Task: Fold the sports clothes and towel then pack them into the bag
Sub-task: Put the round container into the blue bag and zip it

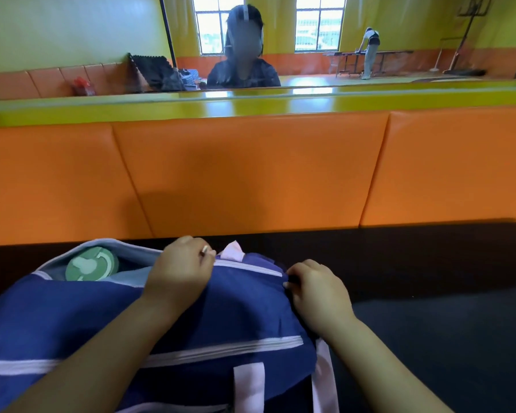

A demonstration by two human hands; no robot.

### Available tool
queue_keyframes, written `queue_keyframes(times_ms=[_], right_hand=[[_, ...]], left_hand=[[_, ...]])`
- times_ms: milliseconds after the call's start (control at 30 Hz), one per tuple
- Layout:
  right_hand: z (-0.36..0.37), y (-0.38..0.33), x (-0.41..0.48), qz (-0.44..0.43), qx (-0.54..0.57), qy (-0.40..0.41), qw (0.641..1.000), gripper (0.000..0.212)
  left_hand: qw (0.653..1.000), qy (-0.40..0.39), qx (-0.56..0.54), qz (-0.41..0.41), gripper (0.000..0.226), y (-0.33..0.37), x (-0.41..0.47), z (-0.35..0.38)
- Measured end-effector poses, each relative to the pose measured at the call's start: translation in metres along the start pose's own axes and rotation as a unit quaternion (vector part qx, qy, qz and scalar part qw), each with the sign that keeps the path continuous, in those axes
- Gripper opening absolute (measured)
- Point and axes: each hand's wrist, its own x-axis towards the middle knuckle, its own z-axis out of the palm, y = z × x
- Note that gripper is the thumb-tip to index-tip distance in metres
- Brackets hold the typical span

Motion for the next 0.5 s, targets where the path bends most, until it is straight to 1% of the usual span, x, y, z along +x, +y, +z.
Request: queue_keyframes(times_ms=[67, 100, 167, 233, 267, 333, 500], right_hand=[[-0.001, -0.011, 0.003, -0.001, -0.058, 0.013, 0.998, 0.023], [-0.003, -0.017, 0.005, -0.007, -0.067, 0.022, 0.997, 0.023], [-0.007, -0.032, 0.01, -0.047, -0.049, 0.027, 0.997, 0.028], [-0.008, -0.049, 0.016, -0.102, -0.044, 0.003, 0.994, 0.032], [-0.006, -0.058, 0.019, -0.124, -0.046, -0.006, 0.991, 0.031], [0.004, -0.073, 0.022, -0.147, -0.055, 0.001, 0.988, 0.023], [0.013, -0.074, 0.026, -0.104, -0.037, 0.007, 0.994, 0.02]], left_hand=[[1.0, 0.0, 0.005, -0.01, 0.018, -0.009, -0.004, -0.01], [1.0, -0.003, 0.01, -0.007, 0.017, -0.01, -0.005, -0.013], [1.0, -0.008, 0.018, 0.0, 0.019, -0.008, -0.007, -0.014], [1.0, -0.012, 0.026, 0.003, 0.021, -0.006, -0.008, -0.014], [0.999, -0.015, 0.031, 0.001, 0.023, -0.005, -0.008, -0.013], [0.999, -0.024, 0.045, -0.001, 0.026, -0.004, -0.006, -0.012], [0.998, -0.008, 0.058, -0.027, 0.027, -0.017, -0.009, -0.026]])
